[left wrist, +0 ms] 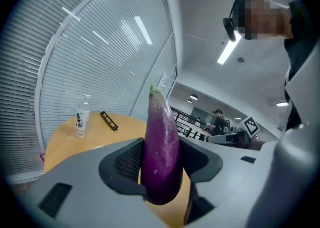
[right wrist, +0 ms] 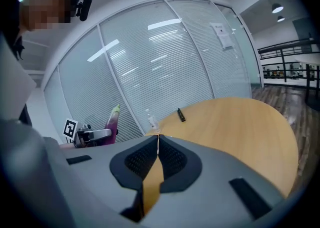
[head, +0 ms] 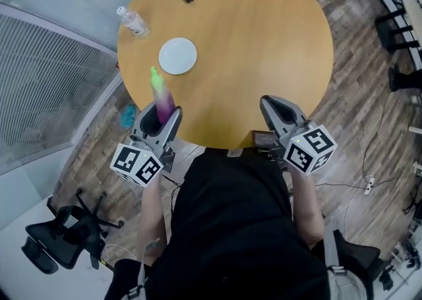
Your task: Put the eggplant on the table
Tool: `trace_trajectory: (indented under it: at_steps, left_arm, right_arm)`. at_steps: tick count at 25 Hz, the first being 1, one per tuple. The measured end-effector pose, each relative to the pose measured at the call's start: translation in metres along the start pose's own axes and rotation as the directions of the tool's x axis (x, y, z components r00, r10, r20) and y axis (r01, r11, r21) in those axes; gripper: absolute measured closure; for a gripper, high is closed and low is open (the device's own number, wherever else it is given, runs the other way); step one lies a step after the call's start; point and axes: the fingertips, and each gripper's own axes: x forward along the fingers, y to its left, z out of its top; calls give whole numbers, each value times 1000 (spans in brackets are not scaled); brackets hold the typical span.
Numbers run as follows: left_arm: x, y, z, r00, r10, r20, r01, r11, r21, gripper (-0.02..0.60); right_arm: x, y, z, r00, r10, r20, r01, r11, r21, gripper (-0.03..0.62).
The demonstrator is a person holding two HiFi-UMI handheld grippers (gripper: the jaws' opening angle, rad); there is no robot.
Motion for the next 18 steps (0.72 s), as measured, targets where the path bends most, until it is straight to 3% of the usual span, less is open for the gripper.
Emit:
trace_trajectory:
  at_steps: [10,14,18]
  left_arm:
    - [33,27,-35,986,34,-163,-32,999,19,354]
    - [47,36,-47,971,100,-217,-79,992,99,354]
    - [56,43,-53,948,179,-264,-124,969,212,354]
  right_arm:
    - [-41,-11,-20,991,-130,30,128,990,62,576]
    - [-52,-20,-24,991,-136,15,134,987,84,576]
    - [-51,-26,-22,994,-111,2,111,990,88,576]
